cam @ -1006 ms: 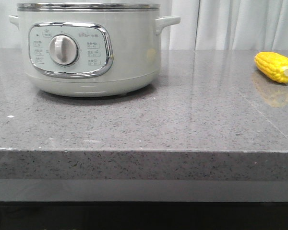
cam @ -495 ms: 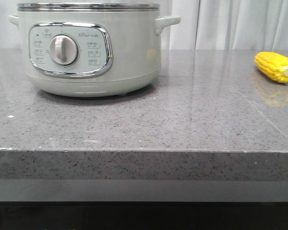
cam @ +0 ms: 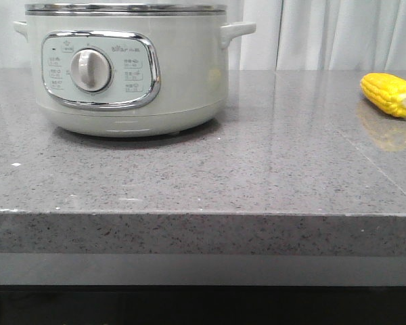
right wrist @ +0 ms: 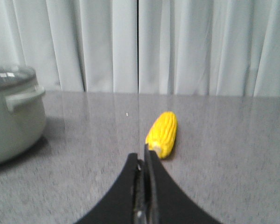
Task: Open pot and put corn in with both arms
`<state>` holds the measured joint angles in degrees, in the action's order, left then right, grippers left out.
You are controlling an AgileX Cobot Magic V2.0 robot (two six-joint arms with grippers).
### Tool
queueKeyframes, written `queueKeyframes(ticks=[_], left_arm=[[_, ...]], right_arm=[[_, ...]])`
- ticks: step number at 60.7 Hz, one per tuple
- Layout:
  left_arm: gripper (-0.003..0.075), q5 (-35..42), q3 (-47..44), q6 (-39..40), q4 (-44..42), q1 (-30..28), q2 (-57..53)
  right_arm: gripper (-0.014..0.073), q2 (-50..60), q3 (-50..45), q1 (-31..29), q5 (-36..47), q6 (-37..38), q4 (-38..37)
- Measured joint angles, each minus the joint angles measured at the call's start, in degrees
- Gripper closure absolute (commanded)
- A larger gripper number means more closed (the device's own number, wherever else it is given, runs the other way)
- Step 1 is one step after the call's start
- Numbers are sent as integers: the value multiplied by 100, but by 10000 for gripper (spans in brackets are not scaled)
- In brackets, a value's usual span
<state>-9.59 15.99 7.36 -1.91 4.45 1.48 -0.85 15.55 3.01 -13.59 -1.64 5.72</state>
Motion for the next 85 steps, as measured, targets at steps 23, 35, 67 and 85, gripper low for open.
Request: queueKeyframes(ticks=[23,35,67,85], left_arm=[[741,-1575,2554,-360,-78,0,1948],[741,-1629,2713,-400,-7,0,2637],[449,-1650,2675,-407,6,0,3617],[207,-1663,2687,-407,19,10,3992]], right_arm=[[713,-1994,2160,0,-1339,0,0],[713,-2779,2329,0,-1448,0,0],[373,-3742,2329,0,-1601,0,0],[85,-3773,2329,0,-1669,0,-10]])
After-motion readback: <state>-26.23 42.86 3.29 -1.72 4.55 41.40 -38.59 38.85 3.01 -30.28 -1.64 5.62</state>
